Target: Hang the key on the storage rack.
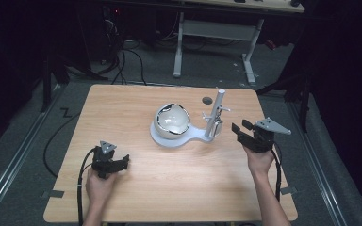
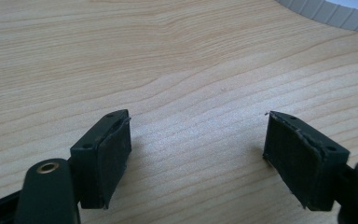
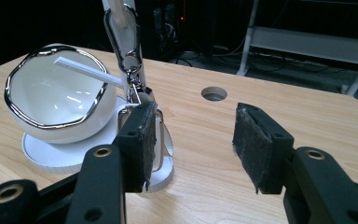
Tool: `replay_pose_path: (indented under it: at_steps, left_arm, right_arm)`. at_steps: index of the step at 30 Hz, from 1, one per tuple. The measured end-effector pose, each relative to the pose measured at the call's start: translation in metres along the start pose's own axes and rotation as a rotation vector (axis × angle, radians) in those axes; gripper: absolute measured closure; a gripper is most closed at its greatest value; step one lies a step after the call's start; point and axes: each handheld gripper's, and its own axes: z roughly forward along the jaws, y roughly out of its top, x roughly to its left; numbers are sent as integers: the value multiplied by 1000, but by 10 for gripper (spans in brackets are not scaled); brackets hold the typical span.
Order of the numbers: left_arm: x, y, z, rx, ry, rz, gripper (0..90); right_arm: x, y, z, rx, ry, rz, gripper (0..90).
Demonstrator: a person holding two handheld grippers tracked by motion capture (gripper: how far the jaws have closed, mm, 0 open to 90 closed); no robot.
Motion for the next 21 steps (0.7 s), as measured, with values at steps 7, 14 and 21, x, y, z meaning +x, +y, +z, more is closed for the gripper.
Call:
replay_pose_path:
  at_steps: [7,14,21]
  left_arm:
    - [0,0,0,1,1,1,234]
    - [0,0,0,2,1,1,234]
    - [0,0,0,2,1,1,233]
  right_arm:
    - [-7,-5,-8,3,0,28,495]
    - [-11,-8,-14,-4,4,42,500]
    - [-14,-11,-20,-12,3,50,504]
